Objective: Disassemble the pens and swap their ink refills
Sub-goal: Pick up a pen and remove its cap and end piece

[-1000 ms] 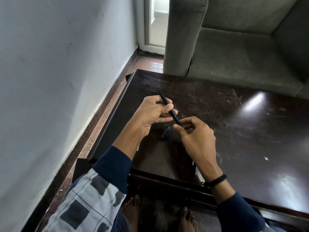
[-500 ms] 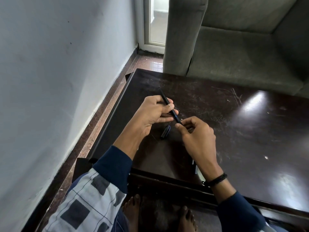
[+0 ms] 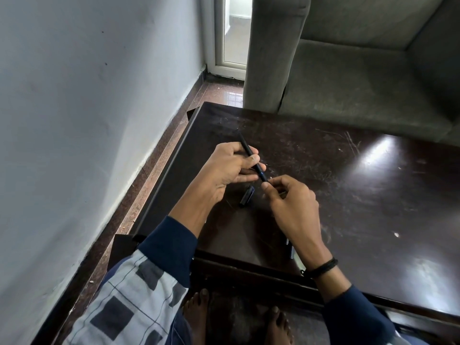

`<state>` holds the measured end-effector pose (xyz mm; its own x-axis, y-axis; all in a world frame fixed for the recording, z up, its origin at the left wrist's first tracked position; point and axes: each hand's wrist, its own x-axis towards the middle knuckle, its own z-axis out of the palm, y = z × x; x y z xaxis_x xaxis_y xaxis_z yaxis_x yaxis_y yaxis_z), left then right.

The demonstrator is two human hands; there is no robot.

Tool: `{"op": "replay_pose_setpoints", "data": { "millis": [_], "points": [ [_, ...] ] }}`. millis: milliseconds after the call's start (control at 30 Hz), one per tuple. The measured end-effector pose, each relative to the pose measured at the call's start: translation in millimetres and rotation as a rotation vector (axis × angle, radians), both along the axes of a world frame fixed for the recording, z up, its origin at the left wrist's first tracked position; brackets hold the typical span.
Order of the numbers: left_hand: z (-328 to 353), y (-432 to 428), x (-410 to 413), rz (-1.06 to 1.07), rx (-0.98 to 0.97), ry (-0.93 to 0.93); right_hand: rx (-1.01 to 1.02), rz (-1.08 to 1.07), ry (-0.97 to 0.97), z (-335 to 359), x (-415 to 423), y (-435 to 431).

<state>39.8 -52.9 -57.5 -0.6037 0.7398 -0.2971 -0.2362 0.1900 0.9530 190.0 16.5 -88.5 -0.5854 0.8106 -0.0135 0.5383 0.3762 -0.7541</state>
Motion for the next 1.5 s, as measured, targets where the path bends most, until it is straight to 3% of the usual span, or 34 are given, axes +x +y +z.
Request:
{"op": "replay_pose_setpoints", "data": {
  "millis": [1500],
  "points": [
    [-1.4,0.4,2.3,-0.004,0.004,0.001,-0.031,0.011,0.066,1.4,1.2,-1.6]
  ]
}}
